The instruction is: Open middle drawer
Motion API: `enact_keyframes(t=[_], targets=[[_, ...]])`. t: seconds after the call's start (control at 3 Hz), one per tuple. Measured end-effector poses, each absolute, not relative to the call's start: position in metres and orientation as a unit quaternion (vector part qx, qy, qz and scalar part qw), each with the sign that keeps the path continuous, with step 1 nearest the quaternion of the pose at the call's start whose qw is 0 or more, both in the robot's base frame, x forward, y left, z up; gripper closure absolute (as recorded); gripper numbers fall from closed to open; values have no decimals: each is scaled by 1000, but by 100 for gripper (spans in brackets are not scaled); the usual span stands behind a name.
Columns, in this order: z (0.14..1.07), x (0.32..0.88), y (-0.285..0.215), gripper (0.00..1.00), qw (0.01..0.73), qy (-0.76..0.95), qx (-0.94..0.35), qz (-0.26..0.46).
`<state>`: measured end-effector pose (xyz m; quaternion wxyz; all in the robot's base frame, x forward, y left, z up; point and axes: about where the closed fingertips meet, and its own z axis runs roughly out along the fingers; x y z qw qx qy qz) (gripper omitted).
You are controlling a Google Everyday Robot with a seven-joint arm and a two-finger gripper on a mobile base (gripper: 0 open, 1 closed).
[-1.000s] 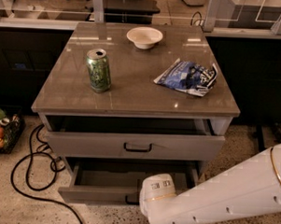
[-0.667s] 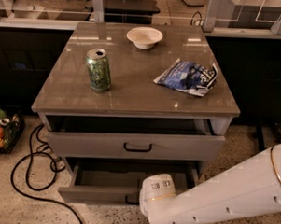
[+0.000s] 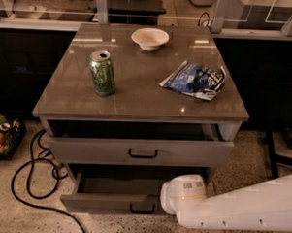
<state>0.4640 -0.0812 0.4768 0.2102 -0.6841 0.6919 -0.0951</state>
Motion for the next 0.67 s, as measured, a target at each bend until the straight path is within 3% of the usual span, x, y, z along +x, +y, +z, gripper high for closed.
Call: enact_keyframes(t=[0.67], targets=[[467, 498, -108, 100, 260, 696, -665, -76]])
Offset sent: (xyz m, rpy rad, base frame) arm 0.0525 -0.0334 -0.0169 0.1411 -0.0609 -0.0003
